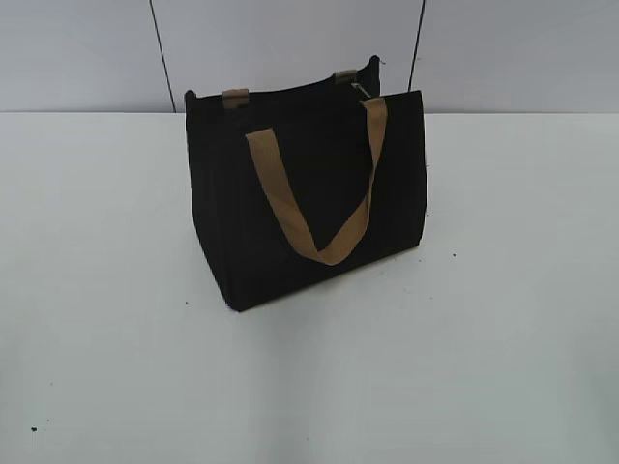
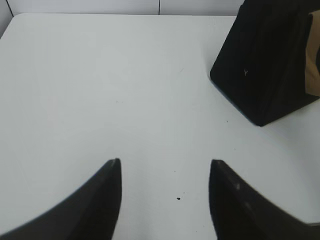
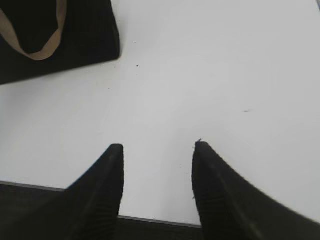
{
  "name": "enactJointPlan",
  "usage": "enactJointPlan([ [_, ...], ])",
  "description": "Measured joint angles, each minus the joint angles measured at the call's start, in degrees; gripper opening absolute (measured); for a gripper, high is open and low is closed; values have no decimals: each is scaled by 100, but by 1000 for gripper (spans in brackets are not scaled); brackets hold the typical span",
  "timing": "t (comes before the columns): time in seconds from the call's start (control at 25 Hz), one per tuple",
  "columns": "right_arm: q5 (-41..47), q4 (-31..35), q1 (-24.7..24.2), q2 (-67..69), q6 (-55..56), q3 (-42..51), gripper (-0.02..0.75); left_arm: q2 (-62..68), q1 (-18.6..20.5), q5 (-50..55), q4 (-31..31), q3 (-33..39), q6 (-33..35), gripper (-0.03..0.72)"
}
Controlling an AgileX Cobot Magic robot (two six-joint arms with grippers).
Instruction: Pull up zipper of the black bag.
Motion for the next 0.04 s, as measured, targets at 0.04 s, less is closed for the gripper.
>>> enactJointPlan([
  [0.04,0,0,-153,0,0,0,346,0,0,0,0,0,0,427],
])
